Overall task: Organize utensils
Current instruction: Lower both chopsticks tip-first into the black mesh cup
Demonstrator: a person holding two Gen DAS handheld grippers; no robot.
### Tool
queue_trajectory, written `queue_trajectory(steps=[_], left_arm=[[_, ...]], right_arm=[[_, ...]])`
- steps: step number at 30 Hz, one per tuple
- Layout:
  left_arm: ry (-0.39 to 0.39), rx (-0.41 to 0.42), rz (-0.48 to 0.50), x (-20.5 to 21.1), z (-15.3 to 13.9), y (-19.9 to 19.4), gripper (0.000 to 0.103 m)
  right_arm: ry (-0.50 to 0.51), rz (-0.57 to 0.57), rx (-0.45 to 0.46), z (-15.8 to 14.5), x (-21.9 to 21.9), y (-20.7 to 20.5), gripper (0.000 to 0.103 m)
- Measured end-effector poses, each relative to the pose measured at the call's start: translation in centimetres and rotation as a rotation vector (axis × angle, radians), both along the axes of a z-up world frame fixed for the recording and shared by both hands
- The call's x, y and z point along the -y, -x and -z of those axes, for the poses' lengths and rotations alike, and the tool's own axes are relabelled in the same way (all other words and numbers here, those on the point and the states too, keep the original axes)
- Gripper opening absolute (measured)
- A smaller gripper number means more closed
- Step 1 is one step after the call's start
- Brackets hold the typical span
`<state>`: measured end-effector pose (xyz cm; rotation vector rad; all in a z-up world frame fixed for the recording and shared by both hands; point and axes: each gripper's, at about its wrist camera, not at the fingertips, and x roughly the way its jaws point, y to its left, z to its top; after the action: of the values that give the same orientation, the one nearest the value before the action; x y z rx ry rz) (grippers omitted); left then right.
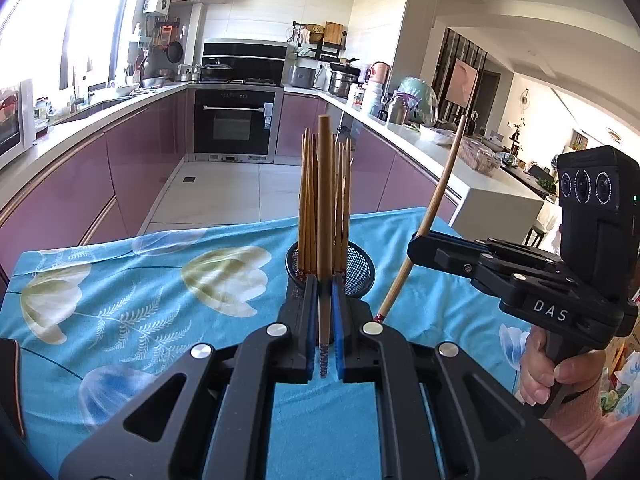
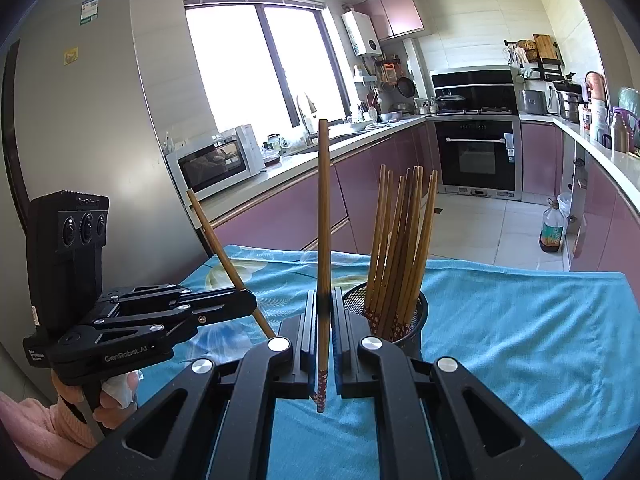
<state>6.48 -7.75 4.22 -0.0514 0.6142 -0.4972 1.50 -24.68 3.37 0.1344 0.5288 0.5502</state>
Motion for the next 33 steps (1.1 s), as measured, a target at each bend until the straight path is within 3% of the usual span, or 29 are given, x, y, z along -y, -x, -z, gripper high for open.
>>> queue_trajectory(steps=[33], left_arm=[[0.055,0.113,0.005,-0.5,-5.3,0.1,0.007]], right_arm=[[-0.020,0.014,0.084,-3.5,1.0,-1.5,0.006]])
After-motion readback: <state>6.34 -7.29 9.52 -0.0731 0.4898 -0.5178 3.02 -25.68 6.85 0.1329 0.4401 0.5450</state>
